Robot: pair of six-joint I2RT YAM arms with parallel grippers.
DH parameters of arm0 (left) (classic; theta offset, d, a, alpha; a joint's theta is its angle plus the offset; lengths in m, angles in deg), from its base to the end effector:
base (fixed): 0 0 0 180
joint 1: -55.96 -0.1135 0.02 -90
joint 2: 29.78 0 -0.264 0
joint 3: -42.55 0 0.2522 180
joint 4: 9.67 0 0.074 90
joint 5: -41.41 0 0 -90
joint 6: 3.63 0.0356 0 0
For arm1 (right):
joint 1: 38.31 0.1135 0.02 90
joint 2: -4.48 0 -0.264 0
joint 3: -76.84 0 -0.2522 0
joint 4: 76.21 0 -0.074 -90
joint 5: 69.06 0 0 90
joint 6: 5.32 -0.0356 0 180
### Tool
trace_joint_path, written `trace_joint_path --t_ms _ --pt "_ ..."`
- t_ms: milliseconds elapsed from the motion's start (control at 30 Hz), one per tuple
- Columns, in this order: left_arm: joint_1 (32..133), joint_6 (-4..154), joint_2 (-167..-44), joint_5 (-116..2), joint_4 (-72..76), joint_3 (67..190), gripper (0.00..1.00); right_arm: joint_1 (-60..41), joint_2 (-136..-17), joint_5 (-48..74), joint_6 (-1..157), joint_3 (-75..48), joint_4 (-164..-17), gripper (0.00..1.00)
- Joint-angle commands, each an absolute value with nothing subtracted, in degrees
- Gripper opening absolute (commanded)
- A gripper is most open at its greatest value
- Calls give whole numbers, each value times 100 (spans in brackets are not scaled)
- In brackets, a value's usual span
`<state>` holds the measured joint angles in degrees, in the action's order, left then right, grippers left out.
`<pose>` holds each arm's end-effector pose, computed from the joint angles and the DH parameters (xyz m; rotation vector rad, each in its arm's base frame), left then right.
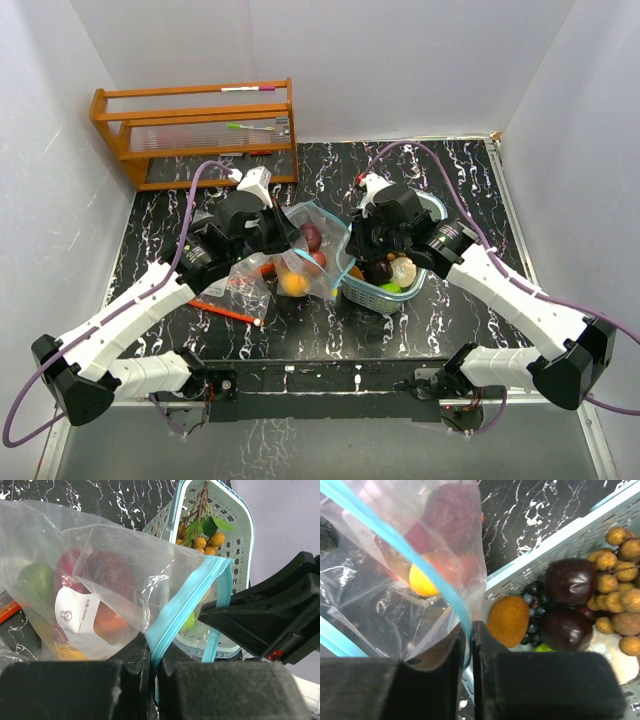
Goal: Place the food in the zip-top bag and seal the zipper
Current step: Zip the zipper food storage bag.
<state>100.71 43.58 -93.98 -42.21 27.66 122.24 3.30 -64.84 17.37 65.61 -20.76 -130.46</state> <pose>0.1801 -0.1730 0.3778 -0.0424 2.0588 -0.8803 0.1891 0.1709 0.3455 -0.4953 2.3142 0.6062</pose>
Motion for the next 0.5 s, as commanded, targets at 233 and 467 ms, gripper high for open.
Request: trace_joint_path --t_ms 233,467 --pt "10052 5152 -9492 -4746 2378 12311 56 333 -6428 1558 5649 -1632 -11947 8" --pt "10051 5896 -8666 -5579 2314 12072 97 327 -6529 2197 4957 -1844 -11554 8"
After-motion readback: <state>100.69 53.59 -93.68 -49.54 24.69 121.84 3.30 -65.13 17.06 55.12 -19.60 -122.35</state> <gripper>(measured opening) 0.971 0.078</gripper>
